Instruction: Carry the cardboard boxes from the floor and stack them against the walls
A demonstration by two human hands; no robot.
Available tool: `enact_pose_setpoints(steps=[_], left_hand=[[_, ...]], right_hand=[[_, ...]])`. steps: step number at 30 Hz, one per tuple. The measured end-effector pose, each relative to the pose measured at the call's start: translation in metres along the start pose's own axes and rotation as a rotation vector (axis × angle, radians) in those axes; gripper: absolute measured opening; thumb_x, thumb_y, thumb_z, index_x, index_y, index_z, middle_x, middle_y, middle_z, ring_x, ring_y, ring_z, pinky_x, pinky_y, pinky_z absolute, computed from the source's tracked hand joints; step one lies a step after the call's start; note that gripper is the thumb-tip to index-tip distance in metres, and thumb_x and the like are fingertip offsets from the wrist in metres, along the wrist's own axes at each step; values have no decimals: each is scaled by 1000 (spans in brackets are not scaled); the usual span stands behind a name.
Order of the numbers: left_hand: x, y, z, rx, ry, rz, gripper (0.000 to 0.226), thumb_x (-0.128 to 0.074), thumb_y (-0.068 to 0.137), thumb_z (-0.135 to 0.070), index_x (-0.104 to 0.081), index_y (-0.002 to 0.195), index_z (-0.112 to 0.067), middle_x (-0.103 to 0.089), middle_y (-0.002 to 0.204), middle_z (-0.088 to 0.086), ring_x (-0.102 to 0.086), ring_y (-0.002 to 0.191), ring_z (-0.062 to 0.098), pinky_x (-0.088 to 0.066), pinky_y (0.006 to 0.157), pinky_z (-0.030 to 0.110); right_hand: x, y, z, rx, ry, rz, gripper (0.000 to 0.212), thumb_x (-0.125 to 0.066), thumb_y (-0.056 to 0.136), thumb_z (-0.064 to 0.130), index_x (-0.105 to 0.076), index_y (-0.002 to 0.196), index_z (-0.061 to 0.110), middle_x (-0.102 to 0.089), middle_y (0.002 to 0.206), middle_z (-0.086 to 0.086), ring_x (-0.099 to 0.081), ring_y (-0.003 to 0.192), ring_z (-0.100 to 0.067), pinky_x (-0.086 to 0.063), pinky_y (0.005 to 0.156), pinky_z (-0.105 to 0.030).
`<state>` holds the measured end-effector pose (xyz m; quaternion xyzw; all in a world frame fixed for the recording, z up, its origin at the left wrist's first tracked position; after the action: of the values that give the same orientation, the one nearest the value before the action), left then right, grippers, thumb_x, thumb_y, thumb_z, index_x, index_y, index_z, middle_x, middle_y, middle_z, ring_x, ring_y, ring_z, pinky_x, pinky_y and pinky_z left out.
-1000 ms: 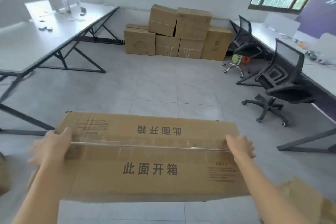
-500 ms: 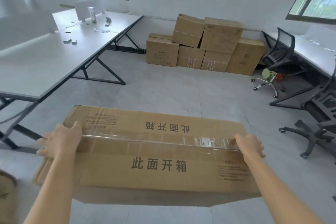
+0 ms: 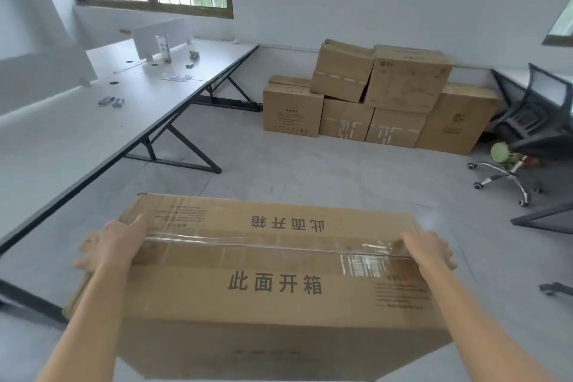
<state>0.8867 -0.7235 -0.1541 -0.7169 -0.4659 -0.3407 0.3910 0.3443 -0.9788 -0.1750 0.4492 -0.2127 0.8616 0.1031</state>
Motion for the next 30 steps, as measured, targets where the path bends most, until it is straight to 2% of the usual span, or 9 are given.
enact_pose_setpoints(steps=[3,9,14,18,22,30], left_hand=[[-10,23,-46,-3,-15,-38,61,-40,94,-44,-43,134,2,-32,144,31,-25,135,40,-20,107,49],[-31,96,-90,63,-38,-68,58,-41,88,-43,-49,127,0,-40,135,31,-31,129,40,-23,104,51],[-43,185,-144,75,-44,-68,58,-40,91,-40,-44,132,1,-31,143,32,-23,135,40,-18,107,50],[-54,263,-193,78,-19,-7,62,-40,88,-46,-47,131,-2,-34,141,31,-27,133,40,-22,106,50],[-53,330,-262,10,-30,4,59,-42,90,-44,-44,132,-3,-34,140,30,-28,132,40,-24,107,50],[-94,421,-393,-121,-11,53,59,-43,90,-44,-39,137,-7,-32,141,29,-25,133,39,-20,107,52]], right_hand=[[-9,48,45,4,-2,3,45,-53,81,25,-49,120,2,-45,126,-21,-42,118,-35,-32,98,-40],[-45,116,145,70,-22,21,44,-55,78,27,-53,114,1,-47,122,-20,-43,114,-35,-31,97,-41],[-85,164,247,133,-66,-12,48,-49,83,34,-50,119,3,-47,124,-20,-42,115,-35,-32,97,-42],[-112,195,314,115,-93,-27,43,-49,85,33,-53,116,5,-49,123,-19,-43,114,-34,-31,96,-40],[-128,223,371,52,-83,-89,40,-48,83,32,-55,112,4,-52,116,-19,-45,110,-34,-32,95,-41],[-147,291,427,-76,-12,-198,34,-52,83,24,-57,106,-1,-52,115,-24,-46,110,-37,-31,95,-41]])
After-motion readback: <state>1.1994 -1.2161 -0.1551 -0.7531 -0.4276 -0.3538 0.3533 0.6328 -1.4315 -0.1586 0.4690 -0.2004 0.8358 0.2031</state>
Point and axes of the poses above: each hand's wrist, its own y-axis towards the middle knuckle, its own x-axis out of the back of the hand, z = x × y, the point moved 10 cm from there along y, towards the middle knuckle
